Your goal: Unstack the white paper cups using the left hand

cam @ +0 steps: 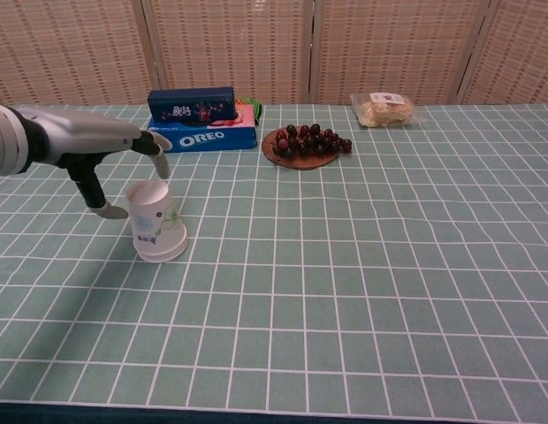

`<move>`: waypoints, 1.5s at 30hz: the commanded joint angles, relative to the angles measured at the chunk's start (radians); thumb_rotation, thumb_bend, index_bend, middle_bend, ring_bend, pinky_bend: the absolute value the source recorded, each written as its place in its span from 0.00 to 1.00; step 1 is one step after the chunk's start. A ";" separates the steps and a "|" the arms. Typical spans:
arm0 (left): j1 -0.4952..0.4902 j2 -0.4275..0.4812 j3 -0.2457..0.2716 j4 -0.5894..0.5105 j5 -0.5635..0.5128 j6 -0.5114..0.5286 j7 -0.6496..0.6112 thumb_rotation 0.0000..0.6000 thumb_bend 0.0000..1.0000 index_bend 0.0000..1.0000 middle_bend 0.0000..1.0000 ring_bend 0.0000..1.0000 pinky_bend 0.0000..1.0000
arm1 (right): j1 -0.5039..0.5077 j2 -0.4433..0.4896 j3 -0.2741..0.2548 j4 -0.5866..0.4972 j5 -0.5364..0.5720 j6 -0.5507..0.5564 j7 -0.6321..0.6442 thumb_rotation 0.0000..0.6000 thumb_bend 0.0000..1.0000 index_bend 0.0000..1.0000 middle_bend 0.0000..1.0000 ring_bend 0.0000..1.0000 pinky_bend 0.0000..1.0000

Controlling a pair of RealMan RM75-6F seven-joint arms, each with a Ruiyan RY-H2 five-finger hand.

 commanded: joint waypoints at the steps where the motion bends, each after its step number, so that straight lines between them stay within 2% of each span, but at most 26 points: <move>1: -0.006 0.001 0.005 0.003 0.001 0.002 -0.008 1.00 0.30 0.29 0.00 0.00 0.00 | 0.000 0.000 0.000 0.000 0.001 0.000 0.000 1.00 0.34 0.03 0.00 0.00 0.00; 24: -0.029 0.001 0.041 0.028 0.017 0.010 -0.072 1.00 0.30 0.38 0.00 0.00 0.00 | 0.002 -0.001 0.002 0.000 0.011 -0.006 -0.008 1.00 0.34 0.03 0.00 0.00 0.00; 45: -0.042 0.007 0.049 0.014 0.027 0.029 -0.092 1.00 0.30 0.46 0.00 0.00 0.00 | 0.002 -0.001 0.003 0.002 0.013 -0.004 -0.007 1.00 0.34 0.03 0.00 0.00 0.00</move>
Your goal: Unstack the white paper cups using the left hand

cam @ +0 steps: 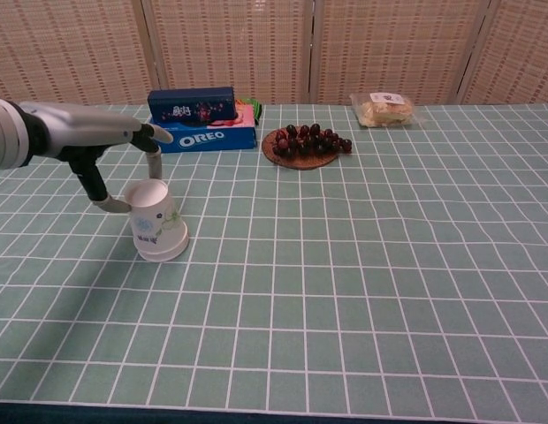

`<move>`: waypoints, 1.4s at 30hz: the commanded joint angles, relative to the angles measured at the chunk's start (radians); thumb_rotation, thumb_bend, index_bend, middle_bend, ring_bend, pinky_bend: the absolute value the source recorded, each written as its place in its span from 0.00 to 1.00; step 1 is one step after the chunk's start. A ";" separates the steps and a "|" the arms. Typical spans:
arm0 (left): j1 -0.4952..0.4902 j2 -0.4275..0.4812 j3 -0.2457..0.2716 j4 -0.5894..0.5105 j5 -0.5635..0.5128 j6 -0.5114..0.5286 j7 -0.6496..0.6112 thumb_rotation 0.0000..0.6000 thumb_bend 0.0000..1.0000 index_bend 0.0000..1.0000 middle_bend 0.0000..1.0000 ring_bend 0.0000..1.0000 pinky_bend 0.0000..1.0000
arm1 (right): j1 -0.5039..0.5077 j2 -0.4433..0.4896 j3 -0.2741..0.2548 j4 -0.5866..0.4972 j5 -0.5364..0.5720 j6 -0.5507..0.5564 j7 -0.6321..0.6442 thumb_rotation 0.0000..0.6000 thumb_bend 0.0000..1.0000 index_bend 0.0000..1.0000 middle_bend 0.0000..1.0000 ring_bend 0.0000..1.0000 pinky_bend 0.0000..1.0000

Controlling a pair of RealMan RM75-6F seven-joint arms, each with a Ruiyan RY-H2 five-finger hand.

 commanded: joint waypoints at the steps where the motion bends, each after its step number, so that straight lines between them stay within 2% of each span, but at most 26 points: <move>1: -0.001 0.003 0.001 -0.006 -0.001 0.006 0.002 1.00 0.30 0.46 0.00 0.00 0.00 | 0.000 0.000 0.000 0.000 -0.001 0.000 0.000 1.00 0.34 0.03 0.00 0.00 0.00; 11: -0.013 0.026 0.001 -0.068 -0.026 0.057 0.044 1.00 0.29 0.47 0.00 0.00 0.00 | -0.001 0.002 -0.002 0.001 -0.006 0.004 0.004 1.00 0.34 0.03 0.00 0.00 0.00; 28: -0.053 0.136 -0.034 -0.336 -0.134 0.262 0.199 1.00 0.30 0.47 0.00 0.00 0.00 | -0.005 0.004 -0.006 0.002 -0.019 0.013 0.010 1.00 0.34 0.04 0.00 0.00 0.00; 42: -0.018 0.260 -0.054 -0.425 -0.141 0.301 0.156 1.00 0.29 0.47 0.00 0.00 0.00 | 0.000 -0.002 -0.003 -0.002 -0.007 0.001 -0.010 1.00 0.34 0.03 0.00 0.00 0.00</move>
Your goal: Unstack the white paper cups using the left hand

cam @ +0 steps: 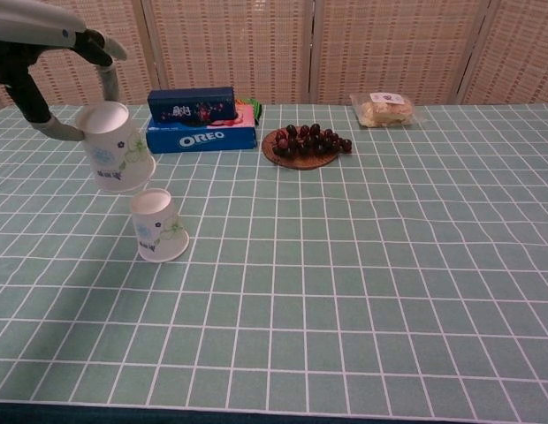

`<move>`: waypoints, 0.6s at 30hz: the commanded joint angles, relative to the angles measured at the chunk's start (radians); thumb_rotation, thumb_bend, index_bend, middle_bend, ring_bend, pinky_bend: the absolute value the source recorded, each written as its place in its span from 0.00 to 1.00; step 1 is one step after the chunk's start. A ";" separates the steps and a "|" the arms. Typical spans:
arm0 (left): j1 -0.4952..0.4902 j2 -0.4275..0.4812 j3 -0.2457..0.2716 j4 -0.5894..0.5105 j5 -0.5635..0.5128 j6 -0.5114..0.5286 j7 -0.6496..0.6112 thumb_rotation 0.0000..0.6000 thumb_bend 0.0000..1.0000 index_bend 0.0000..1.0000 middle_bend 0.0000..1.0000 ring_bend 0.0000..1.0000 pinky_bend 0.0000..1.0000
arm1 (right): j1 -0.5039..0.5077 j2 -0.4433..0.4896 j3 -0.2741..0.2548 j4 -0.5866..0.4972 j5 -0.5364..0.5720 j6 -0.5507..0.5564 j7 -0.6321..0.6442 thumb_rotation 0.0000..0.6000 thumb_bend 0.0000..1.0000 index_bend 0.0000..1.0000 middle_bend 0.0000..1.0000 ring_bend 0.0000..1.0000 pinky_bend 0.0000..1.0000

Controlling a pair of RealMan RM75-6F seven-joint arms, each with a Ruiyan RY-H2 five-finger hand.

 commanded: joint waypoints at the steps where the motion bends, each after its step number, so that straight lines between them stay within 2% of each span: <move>1: 0.019 0.024 0.001 -0.005 0.014 -0.005 -0.026 1.00 0.29 0.47 0.00 0.00 0.00 | 0.001 -0.002 0.000 -0.001 0.000 -0.001 -0.004 1.00 0.34 0.03 0.00 0.00 0.00; 10: 0.085 0.057 0.029 0.047 0.082 -0.064 -0.129 1.00 0.30 0.47 0.00 0.00 0.00 | -0.001 -0.007 -0.004 -0.005 -0.006 0.000 -0.020 1.00 0.34 0.03 0.00 0.00 0.00; 18: 0.140 0.042 0.055 0.148 0.154 -0.116 -0.210 1.00 0.29 0.47 0.00 0.00 0.00 | -0.002 -0.010 -0.006 -0.007 -0.010 0.001 -0.032 1.00 0.34 0.03 0.00 0.00 0.00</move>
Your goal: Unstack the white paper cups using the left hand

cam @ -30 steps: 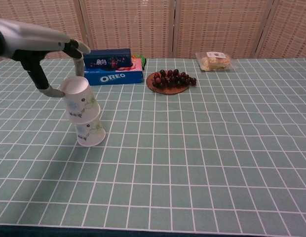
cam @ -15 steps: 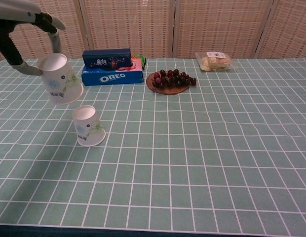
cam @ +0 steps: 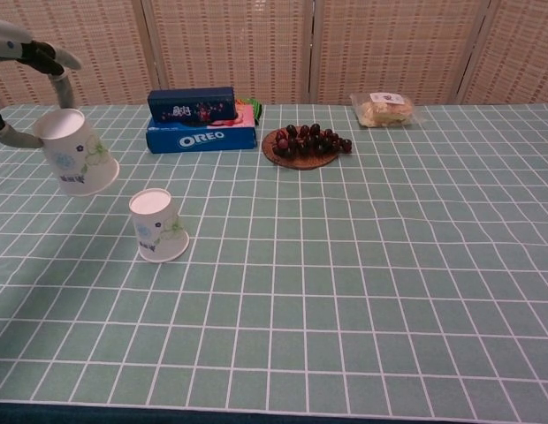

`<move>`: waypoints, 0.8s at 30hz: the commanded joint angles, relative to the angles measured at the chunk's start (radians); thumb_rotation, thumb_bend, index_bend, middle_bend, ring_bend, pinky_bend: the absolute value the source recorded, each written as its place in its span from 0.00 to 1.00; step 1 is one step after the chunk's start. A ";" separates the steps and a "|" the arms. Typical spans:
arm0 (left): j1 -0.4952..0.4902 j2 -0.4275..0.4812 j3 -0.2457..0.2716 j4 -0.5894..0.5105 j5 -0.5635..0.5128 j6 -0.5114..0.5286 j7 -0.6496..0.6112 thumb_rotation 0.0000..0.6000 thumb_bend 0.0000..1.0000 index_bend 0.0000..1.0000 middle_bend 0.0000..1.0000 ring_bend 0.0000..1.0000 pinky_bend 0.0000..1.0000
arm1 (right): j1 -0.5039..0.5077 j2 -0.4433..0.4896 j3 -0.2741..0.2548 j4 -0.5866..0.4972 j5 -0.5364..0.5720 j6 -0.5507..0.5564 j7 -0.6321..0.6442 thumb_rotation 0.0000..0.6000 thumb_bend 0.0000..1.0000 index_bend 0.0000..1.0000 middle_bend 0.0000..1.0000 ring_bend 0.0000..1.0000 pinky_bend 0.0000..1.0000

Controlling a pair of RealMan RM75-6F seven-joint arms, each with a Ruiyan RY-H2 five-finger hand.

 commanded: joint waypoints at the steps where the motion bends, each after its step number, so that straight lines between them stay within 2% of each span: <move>1: 0.022 -0.015 0.012 0.045 0.028 -0.018 -0.024 1.00 0.30 0.47 0.00 0.00 0.00 | 0.000 -0.001 0.000 -0.001 0.001 -0.001 -0.003 1.00 0.34 0.03 0.00 0.00 0.00; 11: 0.072 -0.073 0.019 0.175 0.078 -0.090 -0.132 1.00 0.30 0.47 0.00 0.00 0.00 | 0.006 -0.004 0.002 0.000 0.013 -0.016 -0.009 1.00 0.34 0.03 0.00 0.00 0.00; 24: 0.113 -0.115 0.024 0.246 0.115 -0.127 -0.191 1.00 0.29 0.47 0.00 0.00 0.00 | 0.003 -0.004 -0.003 -0.001 0.003 -0.012 -0.010 1.00 0.34 0.03 0.00 0.00 0.00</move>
